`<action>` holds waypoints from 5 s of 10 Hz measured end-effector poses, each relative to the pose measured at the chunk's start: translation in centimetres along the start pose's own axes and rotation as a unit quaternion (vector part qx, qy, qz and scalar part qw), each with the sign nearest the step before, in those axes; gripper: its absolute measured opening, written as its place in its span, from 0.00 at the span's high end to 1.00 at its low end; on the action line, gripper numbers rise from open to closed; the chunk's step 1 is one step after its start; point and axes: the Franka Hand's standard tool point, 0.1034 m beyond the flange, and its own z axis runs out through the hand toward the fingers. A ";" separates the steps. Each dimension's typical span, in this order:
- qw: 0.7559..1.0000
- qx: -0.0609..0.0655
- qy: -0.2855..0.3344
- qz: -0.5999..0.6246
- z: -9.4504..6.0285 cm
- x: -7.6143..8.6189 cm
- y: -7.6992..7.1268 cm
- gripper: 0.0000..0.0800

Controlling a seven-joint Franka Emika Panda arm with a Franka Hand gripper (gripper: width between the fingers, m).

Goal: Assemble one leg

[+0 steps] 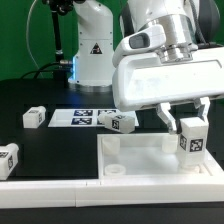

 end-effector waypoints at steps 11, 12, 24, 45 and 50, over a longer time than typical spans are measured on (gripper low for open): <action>0.997 0.012 -0.060 0.051 -0.2 -0.3 -1.0 0.19; 0.997 0.012 -0.058 0.053 -0.4 0.7 -1.0 0.19; 0.957 0.047 -0.269 0.098 0.4 0.4 -0.6 0.31; 0.728 -0.077 -0.232 0.641 1.0 0.4 0.1 0.64; 0.649 -0.087 -0.227 0.721 1.1 0.3 -0.7 0.64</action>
Offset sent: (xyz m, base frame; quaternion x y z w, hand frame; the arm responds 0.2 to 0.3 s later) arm 0.0000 0.0000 0.0000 0.0000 0.0000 0.0000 1.0000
